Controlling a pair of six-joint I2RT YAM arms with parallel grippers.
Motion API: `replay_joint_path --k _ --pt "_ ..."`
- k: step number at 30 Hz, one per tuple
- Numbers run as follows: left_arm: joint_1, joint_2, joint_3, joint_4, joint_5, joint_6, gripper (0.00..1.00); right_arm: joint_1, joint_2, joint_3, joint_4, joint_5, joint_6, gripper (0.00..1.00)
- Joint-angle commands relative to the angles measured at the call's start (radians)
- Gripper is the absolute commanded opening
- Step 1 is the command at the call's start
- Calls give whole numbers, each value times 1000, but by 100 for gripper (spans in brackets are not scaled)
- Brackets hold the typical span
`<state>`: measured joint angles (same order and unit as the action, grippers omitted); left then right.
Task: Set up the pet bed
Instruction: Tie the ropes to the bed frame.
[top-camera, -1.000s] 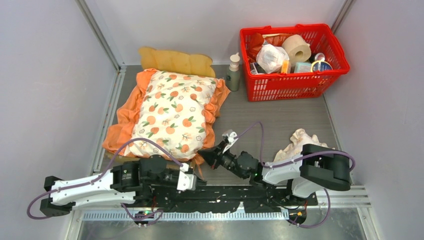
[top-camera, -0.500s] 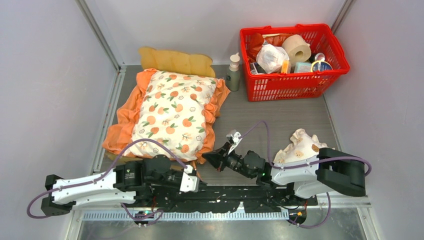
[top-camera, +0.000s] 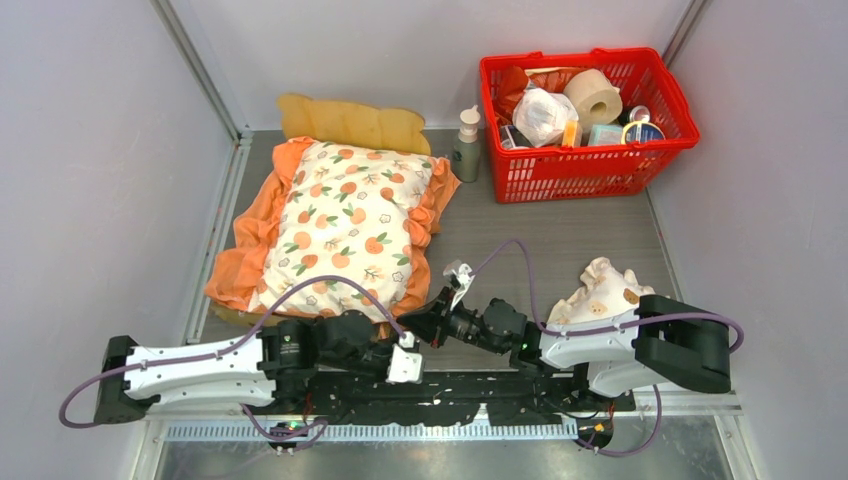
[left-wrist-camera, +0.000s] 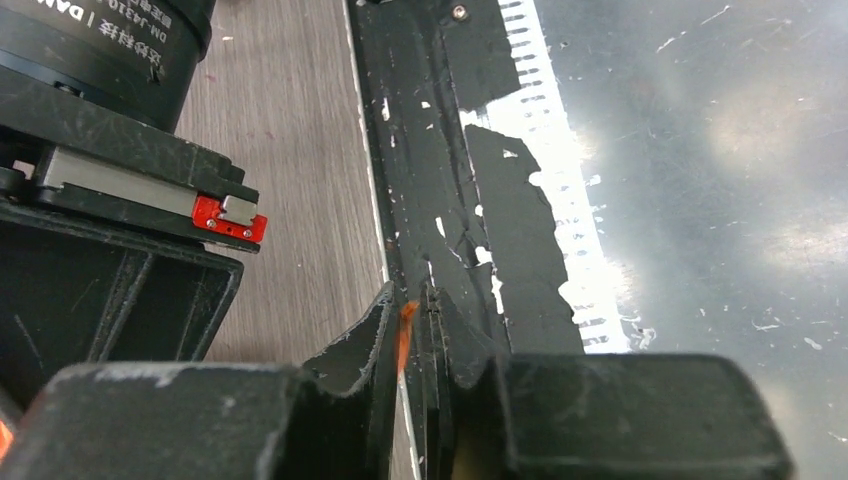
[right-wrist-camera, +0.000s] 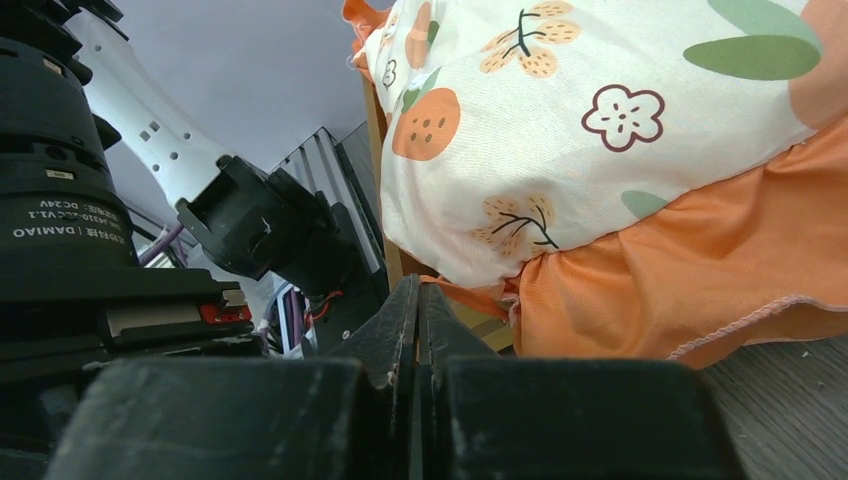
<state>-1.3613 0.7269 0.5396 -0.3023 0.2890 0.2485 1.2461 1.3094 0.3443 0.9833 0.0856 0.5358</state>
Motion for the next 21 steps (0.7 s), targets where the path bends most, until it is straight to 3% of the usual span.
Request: replay_joint_path --k 1,8,10,11,16,21 --pt "-4 22 22 36 -40 47 24 -2 -12 2 101 -2 27 5" --pt "-4 -40 118 -83 -95 96 50 -4 -26 -7 99 5 19 5" --pt "-4 -78 161 -130 -101 96 68 -3 -30 -8 96 9 13 5" --pt "-4 -102 181 -150 -110 101 70 -3 -33 -7 91 14 10 5" --pt "-4 -175 231 -214 -207 93 75 -4 -40 -12 89 27 0 5" --pt "2 -213 213 -270 -340 60 71 -4 -55 -10 85 15 -3 5"
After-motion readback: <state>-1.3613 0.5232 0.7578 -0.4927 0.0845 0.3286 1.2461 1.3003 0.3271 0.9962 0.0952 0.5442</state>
